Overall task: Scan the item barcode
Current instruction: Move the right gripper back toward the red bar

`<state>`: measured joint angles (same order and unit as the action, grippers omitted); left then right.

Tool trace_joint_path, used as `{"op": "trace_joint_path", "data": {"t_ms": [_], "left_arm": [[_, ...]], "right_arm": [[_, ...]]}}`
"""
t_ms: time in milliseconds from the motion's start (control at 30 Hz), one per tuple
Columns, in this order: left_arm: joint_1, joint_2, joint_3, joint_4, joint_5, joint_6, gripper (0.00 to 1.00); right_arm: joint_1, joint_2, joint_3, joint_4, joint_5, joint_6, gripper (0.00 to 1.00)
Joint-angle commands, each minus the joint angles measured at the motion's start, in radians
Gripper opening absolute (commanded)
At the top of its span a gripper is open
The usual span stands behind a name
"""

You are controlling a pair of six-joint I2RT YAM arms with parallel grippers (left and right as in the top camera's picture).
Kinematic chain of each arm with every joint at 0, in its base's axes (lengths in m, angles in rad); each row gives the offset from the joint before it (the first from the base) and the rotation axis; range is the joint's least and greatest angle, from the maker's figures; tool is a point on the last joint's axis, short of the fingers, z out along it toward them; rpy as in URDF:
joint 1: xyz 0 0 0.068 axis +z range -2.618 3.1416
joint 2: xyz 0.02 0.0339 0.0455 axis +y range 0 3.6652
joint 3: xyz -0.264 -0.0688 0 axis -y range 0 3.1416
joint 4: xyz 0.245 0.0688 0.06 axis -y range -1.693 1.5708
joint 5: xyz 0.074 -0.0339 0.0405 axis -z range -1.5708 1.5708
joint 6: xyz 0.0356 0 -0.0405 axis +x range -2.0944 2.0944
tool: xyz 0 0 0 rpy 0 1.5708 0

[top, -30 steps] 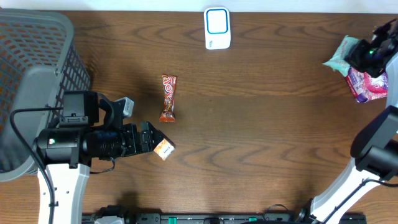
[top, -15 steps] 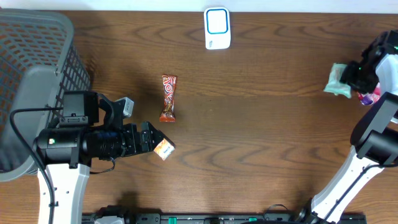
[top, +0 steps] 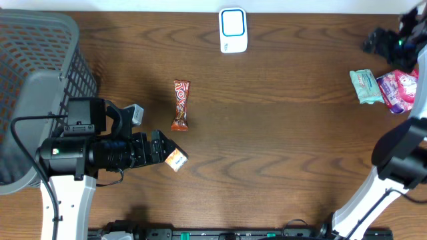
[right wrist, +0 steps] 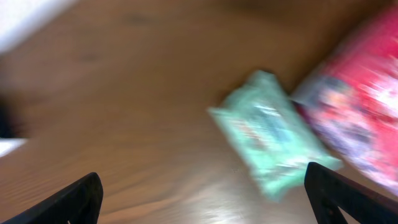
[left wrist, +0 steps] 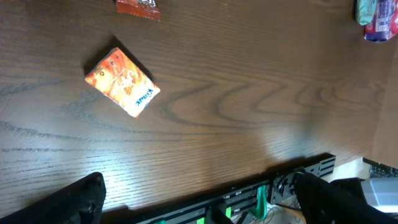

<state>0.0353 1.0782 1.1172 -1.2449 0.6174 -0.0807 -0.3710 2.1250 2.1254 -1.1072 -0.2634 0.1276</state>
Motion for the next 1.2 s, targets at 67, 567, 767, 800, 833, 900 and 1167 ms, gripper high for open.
{"op": "trace_joint_path", "data": {"t_ms": [67, 567, 767, 800, 833, 900, 1167], "left_arm": [[-0.004, -0.001, -0.003, 0.000, -0.010, 0.010, 0.98], [-0.004, -0.001, -0.003, 0.000, -0.010, 0.009, 0.98], [-0.004, -0.001, -0.003, 0.000, -0.010, 0.010, 0.98], [-0.004, -0.001, -0.003, 0.000, -0.010, 0.010, 0.98], [-0.004, -0.001, -0.003, 0.000, -0.010, 0.010, 0.98], [-0.004, -0.001, -0.003, 0.000, -0.010, 0.010, 0.98], [-0.004, -0.001, -0.003, 0.000, -0.010, 0.009, 0.98]], "right_arm": [[0.112, -0.125, 0.026, -0.056, -0.172, -0.003, 0.99], [0.497, -0.127, 0.014, -0.261, -0.064, -0.047, 0.99], [0.570, -0.127, 0.014, -0.251, -0.072, -0.002, 0.99], [0.584, -0.127, 0.013, -0.251, -0.072, 0.009, 0.99], [0.601, -0.127, 0.013, -0.251, -0.072, 0.011, 0.99], [0.647, -0.127, 0.008, -0.238, -0.071, 0.010, 0.99], [0.790, -0.126, -0.110, -0.035, -0.067, 0.185, 0.99]]}}
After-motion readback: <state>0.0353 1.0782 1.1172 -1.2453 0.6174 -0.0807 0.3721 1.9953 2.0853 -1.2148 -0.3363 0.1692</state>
